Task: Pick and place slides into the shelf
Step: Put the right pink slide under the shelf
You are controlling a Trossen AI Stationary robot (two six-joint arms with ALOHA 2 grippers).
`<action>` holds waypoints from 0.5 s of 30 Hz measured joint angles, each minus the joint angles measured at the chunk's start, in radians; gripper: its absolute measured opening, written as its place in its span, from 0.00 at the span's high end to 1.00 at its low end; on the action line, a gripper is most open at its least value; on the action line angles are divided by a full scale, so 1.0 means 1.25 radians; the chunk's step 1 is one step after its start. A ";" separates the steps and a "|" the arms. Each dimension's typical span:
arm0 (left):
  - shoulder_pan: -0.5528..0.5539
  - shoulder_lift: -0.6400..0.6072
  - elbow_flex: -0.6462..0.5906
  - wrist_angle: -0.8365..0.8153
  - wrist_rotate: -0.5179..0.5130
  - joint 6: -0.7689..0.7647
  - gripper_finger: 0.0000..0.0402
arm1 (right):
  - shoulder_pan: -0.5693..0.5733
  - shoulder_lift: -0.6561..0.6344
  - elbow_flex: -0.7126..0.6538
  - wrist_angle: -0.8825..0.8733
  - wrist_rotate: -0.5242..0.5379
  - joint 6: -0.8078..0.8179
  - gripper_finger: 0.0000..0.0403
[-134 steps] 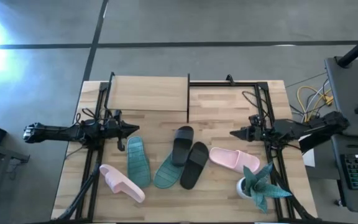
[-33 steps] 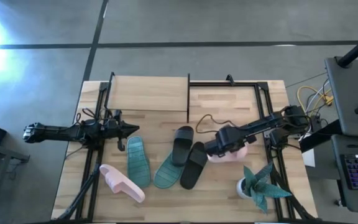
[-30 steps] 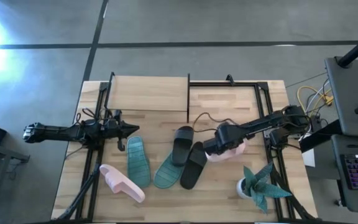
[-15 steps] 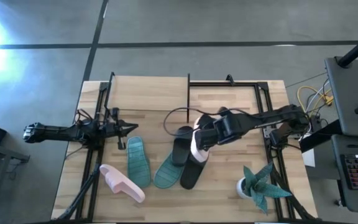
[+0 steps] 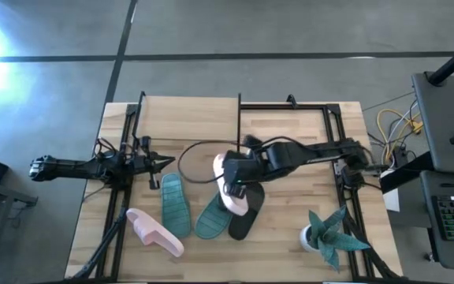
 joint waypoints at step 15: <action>0.000 -0.014 0.000 0.098 0.017 -1.082 0.99 | -0.052 0.148 0.129 0.033 -0.094 -0.063 0.97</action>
